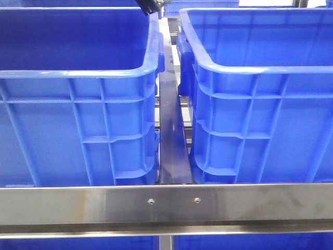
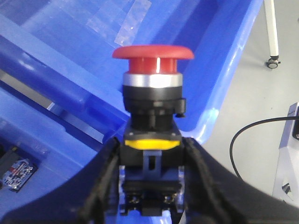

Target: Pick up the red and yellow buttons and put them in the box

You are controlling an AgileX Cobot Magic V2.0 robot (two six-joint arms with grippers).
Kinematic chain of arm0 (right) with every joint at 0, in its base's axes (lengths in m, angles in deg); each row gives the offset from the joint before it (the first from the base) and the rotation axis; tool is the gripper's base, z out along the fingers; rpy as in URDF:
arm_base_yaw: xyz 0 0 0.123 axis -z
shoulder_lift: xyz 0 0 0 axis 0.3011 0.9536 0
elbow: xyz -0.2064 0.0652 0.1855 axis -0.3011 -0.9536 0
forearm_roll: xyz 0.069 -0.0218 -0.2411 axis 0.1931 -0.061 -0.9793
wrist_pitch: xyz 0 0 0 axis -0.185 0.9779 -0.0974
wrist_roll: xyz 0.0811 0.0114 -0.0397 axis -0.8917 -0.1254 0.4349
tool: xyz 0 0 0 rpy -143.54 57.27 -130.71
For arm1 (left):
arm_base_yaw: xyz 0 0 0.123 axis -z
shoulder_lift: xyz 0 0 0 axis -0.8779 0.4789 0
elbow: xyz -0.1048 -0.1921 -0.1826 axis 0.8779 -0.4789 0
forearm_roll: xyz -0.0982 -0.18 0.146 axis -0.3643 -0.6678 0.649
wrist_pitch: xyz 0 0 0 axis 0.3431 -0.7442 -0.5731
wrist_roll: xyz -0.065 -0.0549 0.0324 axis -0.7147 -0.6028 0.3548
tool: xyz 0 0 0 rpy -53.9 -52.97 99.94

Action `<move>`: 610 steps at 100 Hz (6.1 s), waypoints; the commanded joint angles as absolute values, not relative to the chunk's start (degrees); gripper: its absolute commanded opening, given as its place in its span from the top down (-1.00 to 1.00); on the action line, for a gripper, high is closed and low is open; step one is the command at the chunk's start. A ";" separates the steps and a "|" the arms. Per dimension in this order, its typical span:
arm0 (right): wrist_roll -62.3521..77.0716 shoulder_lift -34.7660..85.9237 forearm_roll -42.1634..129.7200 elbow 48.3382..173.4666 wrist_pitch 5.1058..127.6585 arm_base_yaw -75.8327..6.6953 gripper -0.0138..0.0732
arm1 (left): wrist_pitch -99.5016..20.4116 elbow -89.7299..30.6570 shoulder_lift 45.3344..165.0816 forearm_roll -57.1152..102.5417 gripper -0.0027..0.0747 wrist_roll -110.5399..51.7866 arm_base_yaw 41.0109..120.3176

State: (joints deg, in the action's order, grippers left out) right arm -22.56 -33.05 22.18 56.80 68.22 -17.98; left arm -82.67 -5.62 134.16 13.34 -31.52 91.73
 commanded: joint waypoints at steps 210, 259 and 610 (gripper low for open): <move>24.13 43.89 118.72 108.23 94.17 -33.78 -0.15 | -79.13 -3.99 132.26 10.30 0.57 -31.39 92.11; 29.28 42.73 118.78 108.23 92.06 -30.45 0.18 | -78.44 -3.99 132.26 10.30 -0.78 -30.81 92.11; 76.53 21.77 118.84 89.28 67.97 -18.92 0.85 | -79.29 -3.99 131.69 25.25 -0.62 -42.27 88.29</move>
State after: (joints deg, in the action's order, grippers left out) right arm 75.87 25.59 118.08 89.44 66.92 -19.15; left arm -81.35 -5.81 134.24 23.22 -36.19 90.16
